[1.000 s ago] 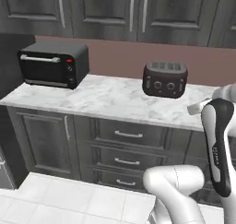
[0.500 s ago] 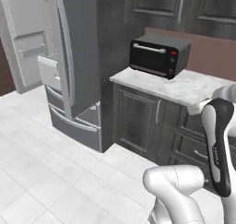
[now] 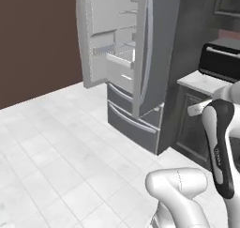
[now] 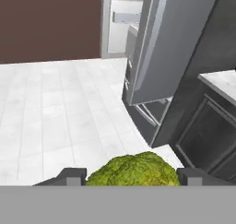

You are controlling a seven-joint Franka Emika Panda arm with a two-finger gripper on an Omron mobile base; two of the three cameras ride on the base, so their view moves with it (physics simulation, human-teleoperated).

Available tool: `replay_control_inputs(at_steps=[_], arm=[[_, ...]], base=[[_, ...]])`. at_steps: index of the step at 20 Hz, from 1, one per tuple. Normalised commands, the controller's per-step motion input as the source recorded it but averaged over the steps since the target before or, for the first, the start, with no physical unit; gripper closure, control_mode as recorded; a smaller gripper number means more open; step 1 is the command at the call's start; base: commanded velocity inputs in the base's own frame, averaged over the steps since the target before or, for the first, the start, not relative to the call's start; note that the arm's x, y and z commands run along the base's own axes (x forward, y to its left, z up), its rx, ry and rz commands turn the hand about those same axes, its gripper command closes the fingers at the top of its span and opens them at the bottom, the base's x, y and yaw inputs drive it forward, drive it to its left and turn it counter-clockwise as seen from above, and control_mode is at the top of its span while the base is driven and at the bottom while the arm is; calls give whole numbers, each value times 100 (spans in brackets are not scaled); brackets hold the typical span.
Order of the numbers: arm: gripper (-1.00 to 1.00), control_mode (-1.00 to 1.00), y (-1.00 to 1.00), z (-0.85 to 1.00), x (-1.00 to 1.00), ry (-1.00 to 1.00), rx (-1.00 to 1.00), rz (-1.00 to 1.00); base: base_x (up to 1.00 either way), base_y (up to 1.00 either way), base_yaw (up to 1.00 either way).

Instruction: Place the bell pepper and broccoli inside the fridge drawer. Close the drawer after placing the vegetables.

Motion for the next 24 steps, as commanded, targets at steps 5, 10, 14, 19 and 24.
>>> replay_control_inputs(at_steps=[5, 10, 14, 19, 24], arm=[[100, 100, 0, 0, 0, 0, 0, 0], [100, 100, 0, 0, 0, 0, 0, 0], [100, 100, 0, 0, 0, 0, 0, 0], [100, 100, 0, 0, 0, 0, 0, 0], [100, 100, 0, 0, 0, 0, 0, 0]], base=[[91, 100, 8], [100, 100, -2], [100, 100, -12], [100, 100, -31], [100, 92, -47]])
